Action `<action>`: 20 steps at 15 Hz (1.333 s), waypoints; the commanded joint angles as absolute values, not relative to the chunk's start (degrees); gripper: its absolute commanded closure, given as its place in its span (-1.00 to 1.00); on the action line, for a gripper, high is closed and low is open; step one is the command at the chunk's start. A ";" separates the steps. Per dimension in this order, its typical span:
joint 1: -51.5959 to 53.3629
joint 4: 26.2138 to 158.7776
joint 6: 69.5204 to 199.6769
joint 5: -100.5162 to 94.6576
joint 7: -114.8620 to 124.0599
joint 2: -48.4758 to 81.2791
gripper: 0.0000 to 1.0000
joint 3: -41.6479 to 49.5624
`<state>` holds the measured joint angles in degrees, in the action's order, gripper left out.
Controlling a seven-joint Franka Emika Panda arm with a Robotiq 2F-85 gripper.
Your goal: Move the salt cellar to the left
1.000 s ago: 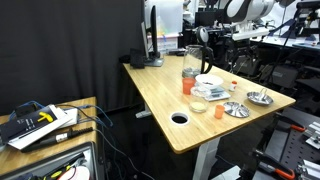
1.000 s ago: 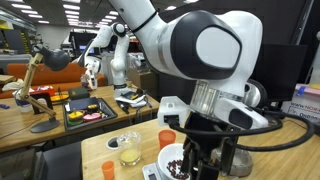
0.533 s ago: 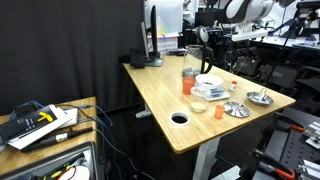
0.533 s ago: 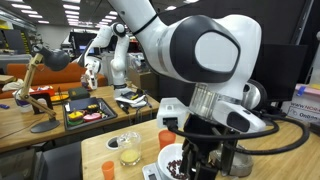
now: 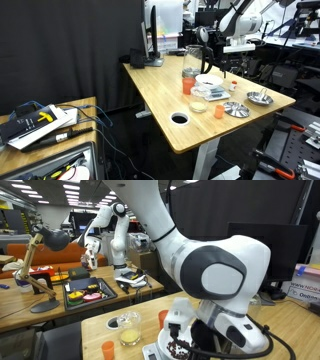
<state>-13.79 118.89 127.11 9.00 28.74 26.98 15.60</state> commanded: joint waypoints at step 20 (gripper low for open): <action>-14.31 109.52 125.94 11.59 39.28 38.62 -1.00 17.52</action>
<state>-13.88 110.23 127.17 10.49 39.28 38.46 17.44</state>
